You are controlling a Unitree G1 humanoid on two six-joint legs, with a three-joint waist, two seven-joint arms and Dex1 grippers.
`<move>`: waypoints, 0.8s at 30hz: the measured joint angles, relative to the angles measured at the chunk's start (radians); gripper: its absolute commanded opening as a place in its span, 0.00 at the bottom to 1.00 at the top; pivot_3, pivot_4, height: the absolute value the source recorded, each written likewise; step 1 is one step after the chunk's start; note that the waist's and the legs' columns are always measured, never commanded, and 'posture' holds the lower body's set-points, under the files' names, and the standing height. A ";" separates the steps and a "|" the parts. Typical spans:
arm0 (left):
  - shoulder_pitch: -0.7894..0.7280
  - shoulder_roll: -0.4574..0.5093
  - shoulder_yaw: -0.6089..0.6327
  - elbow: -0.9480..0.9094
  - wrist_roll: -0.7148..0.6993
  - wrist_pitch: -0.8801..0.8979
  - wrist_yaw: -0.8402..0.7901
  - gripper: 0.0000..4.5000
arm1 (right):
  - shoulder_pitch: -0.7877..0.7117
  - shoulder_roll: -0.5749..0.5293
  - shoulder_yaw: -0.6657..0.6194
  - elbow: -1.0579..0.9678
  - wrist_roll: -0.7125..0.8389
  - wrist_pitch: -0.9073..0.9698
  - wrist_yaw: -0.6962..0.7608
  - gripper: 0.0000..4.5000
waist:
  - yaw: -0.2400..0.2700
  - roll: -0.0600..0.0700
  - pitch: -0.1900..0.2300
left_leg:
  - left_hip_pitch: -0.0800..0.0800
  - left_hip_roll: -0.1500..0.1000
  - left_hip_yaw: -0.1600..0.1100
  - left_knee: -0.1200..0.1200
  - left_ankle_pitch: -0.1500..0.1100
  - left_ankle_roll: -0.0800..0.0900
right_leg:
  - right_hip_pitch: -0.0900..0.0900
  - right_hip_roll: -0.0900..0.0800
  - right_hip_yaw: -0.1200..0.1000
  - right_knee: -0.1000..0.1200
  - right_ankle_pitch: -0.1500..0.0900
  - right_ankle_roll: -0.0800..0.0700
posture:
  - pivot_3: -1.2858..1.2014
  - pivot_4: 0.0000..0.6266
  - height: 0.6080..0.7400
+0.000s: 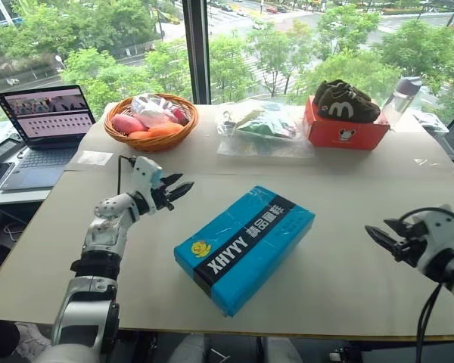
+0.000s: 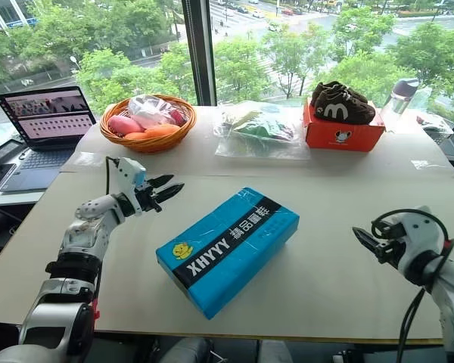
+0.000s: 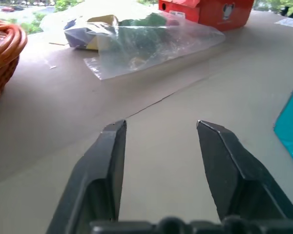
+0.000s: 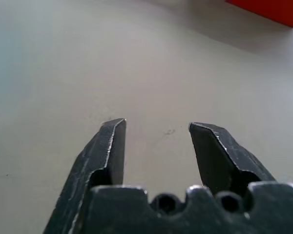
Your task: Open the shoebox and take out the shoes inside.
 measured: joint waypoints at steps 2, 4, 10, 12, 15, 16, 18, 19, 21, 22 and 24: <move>-0.039 -0.001 -0.026 0.045 0.012 -0.034 -0.056 0.04 | 0.045 0.000 -0.002 -0.074 0.049 0.052 0.023 0.15 | -0.007 0.000 0.000 | -0.001 0.000 0.000 0.000 0.000 0.000 | 0.000 0.000 0.000 0.000 0.000 0.000 | 0.52 0.24 1.00; -0.072 -0.006 -0.055 0.078 0.017 -0.053 -0.138 0.00 | 0.070 0.000 -0.005 -0.149 0.117 0.116 0.036 0.00 | -0.012 0.000 0.000 | -0.001 0.000 0.001 0.000 0.000 0.000 | 0.000 -0.001 0.001 0.000 0.000 0.000 | 0.52 0.24 1.00; -0.036 0.008 -0.225 0.042 0.065 -0.059 -0.434 0.00 | 0.037 0.039 0.087 -0.286 0.252 0.241 0.010 0.00 | -0.014 -0.001 0.001 | -0.001 0.001 0.001 0.001 0.000 0.001 | -0.001 0.000 0.001 0.000 0.000 0.000 | 0.52 0.24 1.00; -0.028 0.019 -0.239 0.011 0.070 -0.025 -0.472 0.00 | -0.008 0.080 0.148 -0.278 0.252 0.261 -0.021 0.00 | -0.013 -0.002 0.001 | -0.002 0.001 0.001 0.001 0.000 0.001 | -0.002 0.000 0.001 0.000 0.000 0.000 | 0.52 0.24 1.00; -0.033 0.042 -0.238 -0.089 0.047 0.051 -0.509 0.00 | -0.072 0.131 0.213 -0.257 0.266 0.268 -0.037 0.00 | -0.010 -0.002 0.001 | -0.003 0.001 0.000 0.002 0.000 0.001 | -0.002 0.000 0.001 0.000 0.000 0.000 | 0.52 0.24 1.00; -0.028 0.060 -0.239 -0.145 0.038 0.088 -0.524 0.00 | -0.100 0.137 0.245 -0.241 0.266 0.268 -0.034 0.00 | -0.010 -0.002 0.001 | -0.003 0.000 0.000 0.002 -0.001 0.001 | -0.002 -0.001 0.001 0.000 0.000 0.000 | 0.52 0.24 1.00; -0.007 0.095 -0.237 -0.226 0.027 0.137 -0.539 0.00 | -0.138 0.152 0.291 -0.206 0.248 0.267 -0.030 0.00 | -0.012 -0.002 0.001 | -0.002 0.000 0.000 0.002 -0.001 0.002 | -0.003 0.000 0.001 0.000 0.000 0.000 | 0.52 0.24 1.00; 0.009 0.098 -0.224 -0.254 0.020 0.146 -0.525 0.00 | -0.170 0.166 0.320 -0.173 0.236 0.264 -0.026 0.00 | -0.013 -0.002 0.001 | -0.002 0.000 -0.001 0.002 -0.001 0.002 | -0.003 0.000 0.001 0.000 0.000 0.000 | 0.52 0.24 1.00; 0.022 0.076 -0.190 -0.272 0.012 0.155 -0.461 0.00 | -0.245 0.192 0.369 -0.108 0.199 0.239 -0.020 0.00 | -0.013 -0.002 0.001 | 0.000 0.001 -0.002 0.003 -0.001 0.002 | -0.003 0.000 0.001 0.001 0.000 -0.001 | 0.52 0.24 1.00; 0.025 0.062 -0.167 -0.280 0.008 0.165 -0.418 0.00 | -0.296 0.218 0.398 -0.058 0.168 0.219 -0.020 0.00 | -0.014 -0.003 0.002 | 0.000 0.001 -0.002 0.003 -0.001 0.002 | -0.002 0.001 0.001 0.001 0.001 -0.001 | 0.52 0.24 1.00; 0.038 0.051 -0.113 -0.309 0.004 0.169 -0.332 0.00 | -0.416 0.285 0.468 0.083 0.090 0.145 -0.009 0.00 | -0.021 -0.003 0.002 | 0.003 0.002 -0.001 0.003 -0.001 0.002 | -0.001 0.002 0.002 0.002 0.001 -0.002 | 0.52 0.24 1.00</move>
